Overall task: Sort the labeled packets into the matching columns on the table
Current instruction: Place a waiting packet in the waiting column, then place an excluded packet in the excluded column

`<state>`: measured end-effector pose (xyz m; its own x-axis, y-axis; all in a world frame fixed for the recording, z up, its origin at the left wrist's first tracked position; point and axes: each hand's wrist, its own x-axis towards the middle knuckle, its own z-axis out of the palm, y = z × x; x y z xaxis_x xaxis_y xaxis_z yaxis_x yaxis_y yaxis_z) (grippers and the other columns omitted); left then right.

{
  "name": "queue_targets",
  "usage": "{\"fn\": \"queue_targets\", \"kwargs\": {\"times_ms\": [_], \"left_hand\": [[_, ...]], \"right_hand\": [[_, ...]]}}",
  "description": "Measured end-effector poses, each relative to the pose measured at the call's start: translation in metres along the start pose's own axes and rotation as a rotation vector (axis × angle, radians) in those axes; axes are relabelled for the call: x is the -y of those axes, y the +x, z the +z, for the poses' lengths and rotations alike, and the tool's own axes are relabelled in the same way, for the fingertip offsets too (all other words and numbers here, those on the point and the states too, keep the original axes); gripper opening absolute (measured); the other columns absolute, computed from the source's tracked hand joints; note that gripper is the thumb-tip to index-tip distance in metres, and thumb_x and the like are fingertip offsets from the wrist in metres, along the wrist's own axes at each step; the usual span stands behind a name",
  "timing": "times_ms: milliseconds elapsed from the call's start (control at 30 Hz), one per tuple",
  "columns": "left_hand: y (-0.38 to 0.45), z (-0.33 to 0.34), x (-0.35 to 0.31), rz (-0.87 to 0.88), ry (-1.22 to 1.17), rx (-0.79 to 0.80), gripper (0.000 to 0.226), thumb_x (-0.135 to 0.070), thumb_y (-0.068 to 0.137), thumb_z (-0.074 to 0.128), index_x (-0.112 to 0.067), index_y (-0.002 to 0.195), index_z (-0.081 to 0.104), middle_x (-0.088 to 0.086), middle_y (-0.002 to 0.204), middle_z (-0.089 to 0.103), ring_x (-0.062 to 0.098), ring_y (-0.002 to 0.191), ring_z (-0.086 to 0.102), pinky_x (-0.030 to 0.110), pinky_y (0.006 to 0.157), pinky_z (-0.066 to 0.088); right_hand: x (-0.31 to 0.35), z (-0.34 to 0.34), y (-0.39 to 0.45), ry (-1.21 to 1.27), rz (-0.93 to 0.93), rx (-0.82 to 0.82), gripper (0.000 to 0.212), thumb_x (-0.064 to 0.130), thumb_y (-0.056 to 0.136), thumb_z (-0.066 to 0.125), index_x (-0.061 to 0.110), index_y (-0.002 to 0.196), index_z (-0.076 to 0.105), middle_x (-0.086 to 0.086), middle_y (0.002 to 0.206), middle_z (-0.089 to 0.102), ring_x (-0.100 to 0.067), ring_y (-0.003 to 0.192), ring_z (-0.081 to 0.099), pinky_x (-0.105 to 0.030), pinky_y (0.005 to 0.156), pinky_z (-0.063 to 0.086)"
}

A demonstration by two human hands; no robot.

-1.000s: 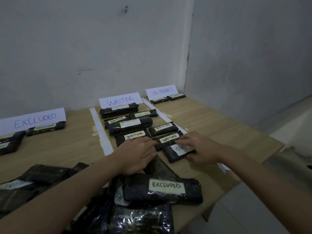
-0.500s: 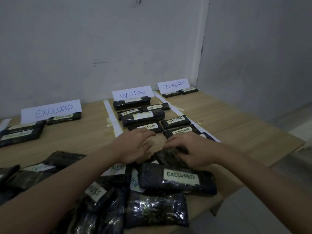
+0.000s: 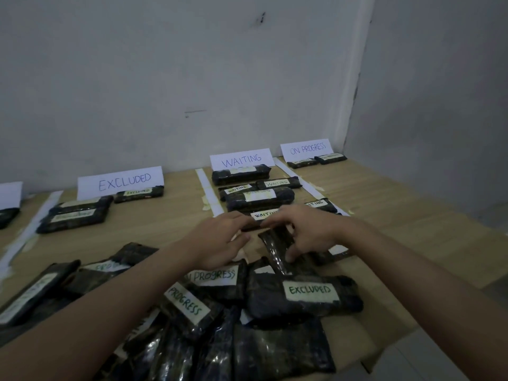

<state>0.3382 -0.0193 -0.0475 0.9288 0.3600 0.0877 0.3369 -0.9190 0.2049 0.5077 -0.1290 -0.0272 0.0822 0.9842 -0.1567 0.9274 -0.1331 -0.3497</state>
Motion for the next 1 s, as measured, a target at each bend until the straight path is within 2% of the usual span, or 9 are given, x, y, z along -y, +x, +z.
{"fn": "queue_targets", "kwargs": {"times_ms": [100,200,333,433,567,733,800,900,1000], "left_hand": [[-0.007,-0.005,0.005,-0.041,-0.053,-0.014,0.038,-0.032,0.098,0.033,-0.022,0.135,0.040,-0.002,0.136,0.047,0.015,0.123,0.044,0.030,0.099,0.035],[-0.013,-0.012,0.012,-0.089,-0.208,-0.066,0.040,-0.033,0.098,0.034,-0.021,0.135,0.041,-0.003,0.138,0.047,0.012,0.124,0.042,0.027,0.100,0.033],[-0.017,-0.021,0.019,-0.120,-0.439,-0.136,0.046,-0.038,0.093,0.045,-0.023,0.136,0.040,-0.005,0.132,0.051,0.007,0.117,0.046,0.019,0.089,0.035],[-0.020,-0.030,0.022,-0.110,-0.500,-0.276,0.047,-0.037,0.088,0.055,-0.030,0.133,0.040,-0.012,0.128,0.047,0.005,0.114,0.047,0.012,0.085,0.039],[-0.023,-0.041,0.033,-0.160,-0.654,-0.513,0.046,-0.030,0.083,0.065,-0.030,0.126,0.047,-0.009,0.127,0.051,0.011,0.103,0.059,0.025,0.084,0.052],[-0.034,-0.054,0.044,-0.228,-0.950,-0.658,0.042,-0.010,0.077,0.072,-0.015,0.115,0.057,-0.001,0.111,0.064,0.011,0.087,0.067,0.009,0.067,0.049],[-0.041,-0.059,0.049,-0.236,-0.986,-0.734,0.042,-0.004,0.075,0.072,-0.017,0.111,0.056,-0.006,0.107,0.064,0.014,0.086,0.067,0.012,0.070,0.052],[-0.051,-0.066,0.059,-0.240,-0.959,-0.810,0.043,0.002,0.076,0.070,-0.024,0.108,0.056,-0.009,0.106,0.063,0.017,0.090,0.066,0.020,0.079,0.055],[-0.059,-0.071,0.067,-0.248,-0.922,-0.845,0.047,0.005,0.076,0.068,-0.029,0.105,0.057,-0.009,0.106,0.062,0.019,0.095,0.065,0.031,0.084,0.054]], "right_hand": [[0.009,-0.010,0.007,0.024,-0.047,-0.152,0.066,0.015,0.067,0.080,0.029,0.125,0.053,0.003,0.115,0.044,-0.012,0.103,0.044,-0.027,0.085,0.042],[0.015,-0.023,0.011,0.100,-0.119,-0.316,0.037,0.008,0.068,0.077,0.029,0.096,0.065,0.002,0.103,0.051,-0.009,0.091,0.050,-0.023,0.081,0.044],[0.023,-0.034,0.011,0.371,-0.278,-0.540,0.035,-0.007,0.068,0.073,0.027,0.070,0.062,-0.003,0.095,0.054,-0.012,0.087,0.058,-0.024,0.079,0.052],[0.028,-0.031,0.013,0.589,-0.373,-0.623,0.037,-0.012,0.068,0.072,0.025,0.066,0.065,-0.009,0.103,0.053,-0.020,0.102,0.058,-0.034,0.084,0.055],[0.031,-0.019,0.024,0.746,-0.427,-0.685,0.038,-0.022,0.065,0.067,0.016,0.067,0.067,-0.010,0.101,0.055,-0.030,0.103,0.059,-0.046,0.090,0.052],[0.051,-0.014,0.037,0.877,-0.439,-0.664,0.039,-0.031,0.065,0.059,0.007,0.071,0.065,-0.012,0.100,0.056,-0.012,0.091,0.064,-0.022,0.079,0.054],[0.059,-0.014,0.040,0.887,-0.431,-0.573,0.039,-0.029,0.067,0.058,0.008,0.076,0.066,-0.005,0.101,0.060,-0.010,0.091,0.066,-0.021,0.074,0.055],[0.071,-0.010,0.047,0.980,-0.408,-0.434,0.041,-0.025,0.072,0.056,0.008,0.094,0.064,-0.008,0.104,0.067,-0.017,0.098,0.066,-0.033,0.077,0.057],[0.085,-0.007,0.054,1.040,-0.349,-0.497,0.029,-0.014,0.076,0.062,0.005,0.098,0.061,-0.013,0.104,0.068,-0.016,0.092,0.068,-0.024,0.074,0.056]]}}
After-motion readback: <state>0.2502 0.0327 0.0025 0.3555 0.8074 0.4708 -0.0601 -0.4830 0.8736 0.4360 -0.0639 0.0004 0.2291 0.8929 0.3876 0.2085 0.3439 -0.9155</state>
